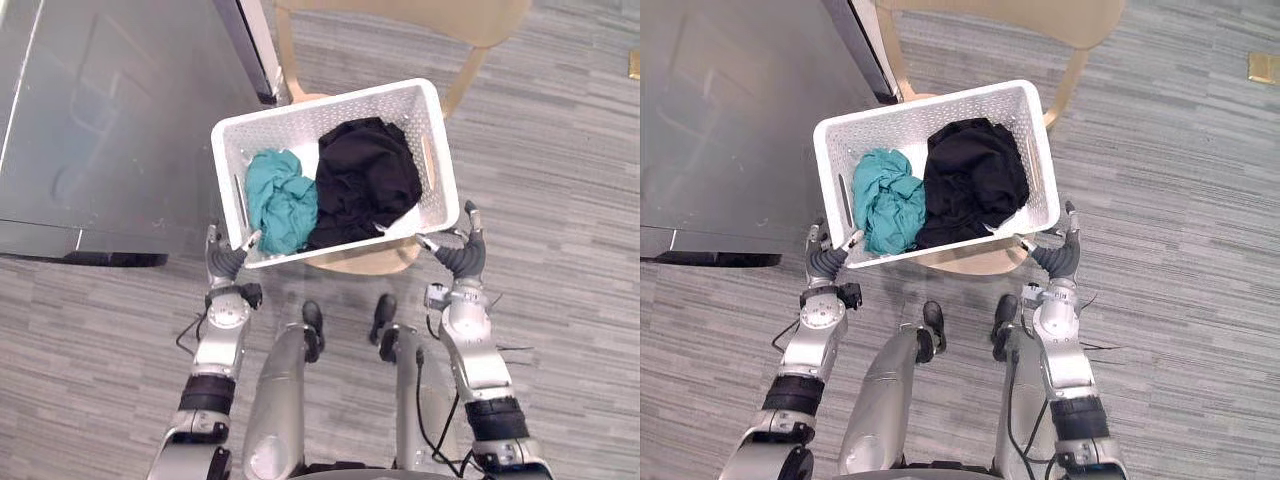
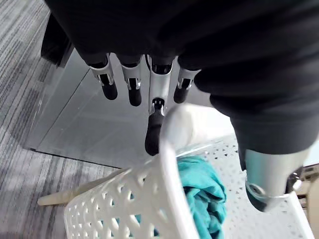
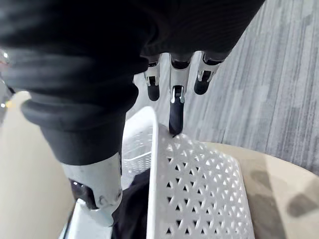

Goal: Pick up the laundry basket with both hands and put the clothes into the washing machine.

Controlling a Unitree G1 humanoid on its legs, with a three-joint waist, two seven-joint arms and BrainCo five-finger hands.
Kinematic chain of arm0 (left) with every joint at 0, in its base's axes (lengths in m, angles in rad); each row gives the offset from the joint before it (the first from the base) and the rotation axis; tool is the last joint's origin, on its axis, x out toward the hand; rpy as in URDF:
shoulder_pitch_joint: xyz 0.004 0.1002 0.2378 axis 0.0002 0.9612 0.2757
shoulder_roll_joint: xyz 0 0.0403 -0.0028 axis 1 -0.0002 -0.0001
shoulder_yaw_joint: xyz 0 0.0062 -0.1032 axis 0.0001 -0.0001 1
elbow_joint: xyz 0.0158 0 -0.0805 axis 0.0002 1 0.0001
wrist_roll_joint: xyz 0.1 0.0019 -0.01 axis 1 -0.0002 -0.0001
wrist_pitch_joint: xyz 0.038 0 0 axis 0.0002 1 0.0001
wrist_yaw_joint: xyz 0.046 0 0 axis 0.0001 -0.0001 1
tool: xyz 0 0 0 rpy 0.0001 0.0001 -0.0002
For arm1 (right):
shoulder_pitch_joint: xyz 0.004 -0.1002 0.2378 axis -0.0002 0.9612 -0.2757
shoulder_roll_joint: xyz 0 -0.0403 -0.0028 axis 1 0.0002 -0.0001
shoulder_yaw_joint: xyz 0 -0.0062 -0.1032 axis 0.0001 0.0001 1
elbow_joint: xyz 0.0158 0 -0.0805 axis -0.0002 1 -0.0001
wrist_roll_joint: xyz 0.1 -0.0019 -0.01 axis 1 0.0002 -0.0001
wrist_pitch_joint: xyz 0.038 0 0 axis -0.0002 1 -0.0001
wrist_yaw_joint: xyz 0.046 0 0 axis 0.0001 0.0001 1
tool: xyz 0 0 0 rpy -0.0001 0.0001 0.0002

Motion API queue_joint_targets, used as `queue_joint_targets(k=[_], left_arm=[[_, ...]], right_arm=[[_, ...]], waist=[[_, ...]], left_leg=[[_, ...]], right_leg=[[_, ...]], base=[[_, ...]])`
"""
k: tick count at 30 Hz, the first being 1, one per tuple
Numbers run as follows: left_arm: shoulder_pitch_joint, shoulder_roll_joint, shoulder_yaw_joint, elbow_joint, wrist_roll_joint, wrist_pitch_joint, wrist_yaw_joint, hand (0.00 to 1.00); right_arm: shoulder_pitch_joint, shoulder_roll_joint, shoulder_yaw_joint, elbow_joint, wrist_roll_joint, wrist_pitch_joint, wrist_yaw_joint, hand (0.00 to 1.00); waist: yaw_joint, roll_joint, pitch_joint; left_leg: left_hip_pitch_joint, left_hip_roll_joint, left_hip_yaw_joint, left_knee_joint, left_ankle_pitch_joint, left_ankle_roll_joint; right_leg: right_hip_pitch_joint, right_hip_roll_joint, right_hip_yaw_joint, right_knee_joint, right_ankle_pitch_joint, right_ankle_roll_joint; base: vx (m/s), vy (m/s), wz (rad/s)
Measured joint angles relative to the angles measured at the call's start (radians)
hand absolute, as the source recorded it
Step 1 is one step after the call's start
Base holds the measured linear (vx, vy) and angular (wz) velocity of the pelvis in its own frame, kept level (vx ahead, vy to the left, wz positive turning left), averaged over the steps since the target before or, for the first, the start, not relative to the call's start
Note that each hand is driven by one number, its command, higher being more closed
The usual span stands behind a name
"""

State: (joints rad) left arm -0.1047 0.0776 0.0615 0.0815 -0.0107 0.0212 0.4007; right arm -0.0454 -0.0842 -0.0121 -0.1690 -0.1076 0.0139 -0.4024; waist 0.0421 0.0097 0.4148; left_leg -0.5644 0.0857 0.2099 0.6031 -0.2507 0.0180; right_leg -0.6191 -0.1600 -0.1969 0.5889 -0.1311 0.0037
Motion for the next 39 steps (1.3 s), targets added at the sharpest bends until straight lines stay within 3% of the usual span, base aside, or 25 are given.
queue_joint_targets(k=[3, 7, 9, 13, 19, 25, 28, 30, 33, 35, 36, 38, 39], left_arm=[[0.094, -0.003, 0.043, -0.077, -0.027, -0.03, -0.033, 0.0], [0.205, -0.026, 0.063, -0.092, -0.027, -0.028, -0.101, 0.0], [0.25, -0.047, 0.062, -0.064, -0.026, -0.027, -0.126, 0.0], [0.276, -0.074, 0.063, 0.189, -0.027, -0.011, -0.186, 0.0], [0.28, -0.079, 0.119, 0.579, -0.017, 0.028, -0.206, 0.0], [0.278, -0.078, 0.168, 0.7, -0.016, 0.034, -0.206, 0.0], [0.259, -0.08, 0.175, 0.706, -0.014, 0.032, -0.206, 0.0], [0.217, -0.091, 0.175, 0.705, -0.013, 0.029, -0.205, 0.0], [0.192, -0.098, 0.165, 0.717, 0.002, 0.022, -0.205, 0.0], [0.171, -0.085, 0.159, 0.752, 0.008, 0.013, -0.203, 0.0], [0.165, -0.082, 0.155, 0.765, 0.015, 0.013, -0.203, 0.0], [0.15, -0.079, 0.13, 0.789, 0.028, 0.012, -0.201, 0.0], [0.142, -0.069, 0.105, 0.798, 0.045, 0.012, -0.198, 0.0]], right_arm=[[0.07, -0.002, -0.021, -0.037, 0.001, -0.013, 0.039, 0.0], [0.179, -0.004, -0.038, -0.036, 0.027, -0.007, 0.109, 0.0], [0.207, -0.002, -0.039, 0.018, 0.028, -0.007, 0.132, 0.0], [0.218, 0.001, -0.048, 0.248, 0.026, -0.004, 0.176, 0.0], [0.195, 0.025, -0.071, 0.599, 0.016, 0.017, 0.192, 0.0], [0.18, 0.038, -0.118, 0.799, 0.017, 0.019, 0.193, 0.0], [0.153, 0.036, -0.118, 0.865, 0.02, 0.021, 0.192, 0.0], [0.113, 0.029, -0.138, 0.898, 0.021, 0.029, 0.19, 0.0], [0.064, 0.014, -0.188, 0.948, 0.022, 0.034, 0.188, 0.0], [0.036, -0.01, -0.216, 0.992, 0.018, 0.035, 0.187, 0.0], [0.029, -0.02, -0.223, 1.002, 0.017, 0.035, 0.187, 0.0], [0.013, -0.054, -0.225, 1.029, 0.016, 0.035, 0.187, 0.0], [0.0, -0.074, -0.228, 1.059, 0.017, 0.035, 0.188, 0.0]], waist=[[0.001, -0.002, -0.001], [0.002, -0.005, -0.008], [0.002, -0.009, -0.044], [0.003, -0.01, -0.132], [0.004, -0.005, -0.232], [0.008, 0.008, -0.285], [0.03, 0.008, -0.282], [0.028, -0.003, -0.282], [0.024, -0.004, -0.281], [0.024, -0.008, -0.279], [0.022, -0.005, -0.28], [0.015, 0.025, -0.295], [-0.006, 0.04, -0.299]], left_leg=[[0.043, -0.001, -0.002, -0.024, -0.002, -0.001], [0.117, -0.003, -0.008, -0.065, 0.002, -0.005], [0.146, -0.005, -0.013, -0.084, 0.008, -0.004], [0.254, -0.021, -0.015, -0.163, 0.036, -0.016], [0.382, -0.027, -0.023, -0.272, 0.05, -0.035], [0.444, -0.038, -0.078, -0.36, 0.091, -0.055], [0.414, -0.053, -0.133, -0.346, 0.118, -0.058], [0.326, -0.068, -0.156, -0.326, 0.155, -0.113], [0.287, 0.021, 0.009, -0.232, 0.131, -0.082], [0.339, 0.151, 0.105, -0.22, 0.121, -0.066], [0.359, 0.181, 0.127, -0.242, 0.124, -0.063], [0.407, 0.239, 0.165, -0.36, 0.229, -0.037], [0.426, 0.203, 0.149, -0.417, 0.222, -0.136]], right_leg=[[0.041, 0.0, -0.008, -0.012, -0.014, -0.006], [0.117, 0.0, -0.028, -0.033, -0.024, 0.001], [0.146, -0.002, -0.041, -0.04, -0.029, -0.001], [0.248, -0.01, -0.061, -0.088, -0.04, 0.008], [0.378, 0.001, -0.094, -0.177, -0.041, 0.018], [0.474, 0.004, -0.16, -0.246, -0.035, 0.023], [0.48, -0.006, -0.211, -0.24, -0.037, 0.021], [0.451, -0.055, -0.311, -0.232, -0.035, 0.011], [0.444, -0.105, -0.419, -0.228, -0.026, 0.006], [0.475, -0.151, -0.481, -0.228, -0.007, 0.035], [0.482, -0.163, -0.492, -0.228, 0.001, 0.048], [0.501, -0.188, -0.538, -0.241, 0.031, 0.097], [0.519, -0.199, -0.554, -0.273, 0.072, 0.128]], base=[[0.01, -0.049, 0.07], [0.06, -0.043, 0.12], [0.11, -0.02, 0.11], [0.14, -0.012, 0.13], [0.08, -0.005, 0.11], [0.04, -0.02, 0.29], [-0.01, -0.053, 0.56], [-0.09, -0.016, 1.29], [-0.06, 0.097, 1.21], [-0.02, 0.268, 1.01], [-0.02, 0.363, 0.86], [0.0, 0.373, 0.8], [0.0, 0.42, 0.99]])
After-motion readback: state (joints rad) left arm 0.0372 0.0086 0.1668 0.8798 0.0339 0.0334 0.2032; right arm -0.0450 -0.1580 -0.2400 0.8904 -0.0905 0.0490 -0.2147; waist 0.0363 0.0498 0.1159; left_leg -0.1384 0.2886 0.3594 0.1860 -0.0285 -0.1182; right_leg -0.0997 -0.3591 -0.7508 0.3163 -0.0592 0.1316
